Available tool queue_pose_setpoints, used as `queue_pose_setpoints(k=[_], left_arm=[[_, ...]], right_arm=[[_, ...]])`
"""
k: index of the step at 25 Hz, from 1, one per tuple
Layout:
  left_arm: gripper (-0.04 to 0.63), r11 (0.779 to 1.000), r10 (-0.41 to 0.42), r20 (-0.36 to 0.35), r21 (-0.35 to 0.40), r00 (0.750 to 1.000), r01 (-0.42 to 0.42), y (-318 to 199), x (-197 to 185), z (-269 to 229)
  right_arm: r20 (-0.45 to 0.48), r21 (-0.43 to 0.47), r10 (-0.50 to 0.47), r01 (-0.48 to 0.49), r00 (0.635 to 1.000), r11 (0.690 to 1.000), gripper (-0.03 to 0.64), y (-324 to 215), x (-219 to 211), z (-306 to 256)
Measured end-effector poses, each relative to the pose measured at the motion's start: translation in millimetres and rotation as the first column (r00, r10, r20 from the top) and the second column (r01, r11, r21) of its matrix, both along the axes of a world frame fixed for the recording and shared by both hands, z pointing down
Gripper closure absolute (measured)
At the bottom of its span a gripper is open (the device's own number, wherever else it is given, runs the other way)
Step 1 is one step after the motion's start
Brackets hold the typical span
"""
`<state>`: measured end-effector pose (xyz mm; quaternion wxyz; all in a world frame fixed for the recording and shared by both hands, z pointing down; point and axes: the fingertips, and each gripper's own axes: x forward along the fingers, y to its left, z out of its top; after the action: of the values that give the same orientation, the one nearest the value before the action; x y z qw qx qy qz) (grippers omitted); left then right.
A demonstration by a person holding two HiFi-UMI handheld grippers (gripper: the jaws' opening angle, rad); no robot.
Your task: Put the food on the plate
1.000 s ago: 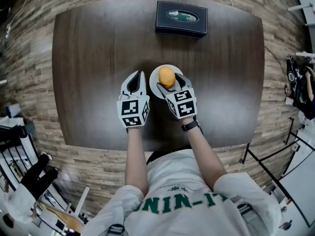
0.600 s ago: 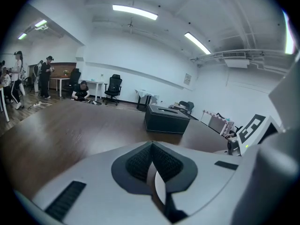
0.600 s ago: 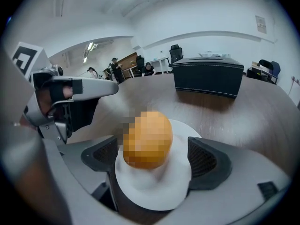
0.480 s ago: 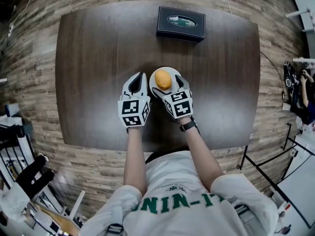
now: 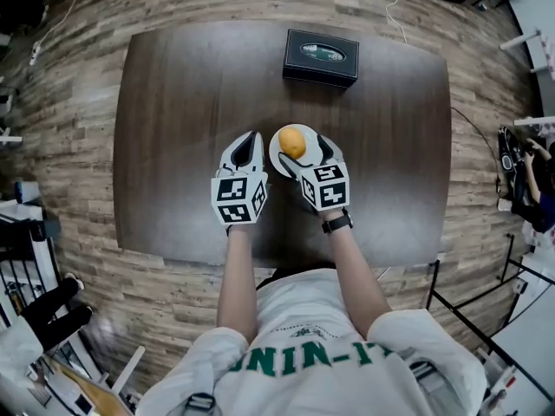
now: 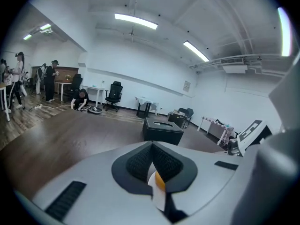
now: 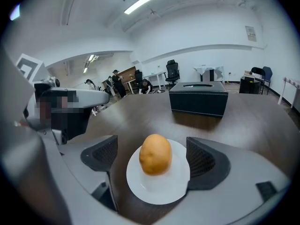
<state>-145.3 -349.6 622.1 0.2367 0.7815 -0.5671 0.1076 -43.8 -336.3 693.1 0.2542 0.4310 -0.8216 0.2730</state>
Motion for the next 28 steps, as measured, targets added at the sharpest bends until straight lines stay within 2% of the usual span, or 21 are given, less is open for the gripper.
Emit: queue_pose_setpoints(k=[7,16,20,25,28], left_arm=[[0.584,0.998,0.013,0.031,0.063,0.999,-0.015,16,-2,-37],[0.584,0.986,0.016,0.057,0.166,0.998,-0.025,48,-2,-97],[0.584,0.977,0.018,0.061,0.209,0.998,-0.030,65,0,-123],[0.584,0.966,0.013,0.045,0.258,0.999,-0.025,81,3,-152],[0.584,0.959,0.008,0.045,0.284,0.999,-0.020,95,4,-168]], right_arm=[[0.027,0.090,0.048,-0.050,0.998,0.995,0.187,5,17,-47],[0.081,0.202,0.113,-0.128,0.990,0.971,0.286,23,46,-116],[0.116,0.256,0.125,-0.152,0.985,0.955,0.321,37,55,-149],[0.058,0.373,0.099,-0.114,0.993,0.921,0.362,52,59,-190],[0.082,0.412,0.099,-0.124,0.992,0.903,0.386,67,62,-213]])
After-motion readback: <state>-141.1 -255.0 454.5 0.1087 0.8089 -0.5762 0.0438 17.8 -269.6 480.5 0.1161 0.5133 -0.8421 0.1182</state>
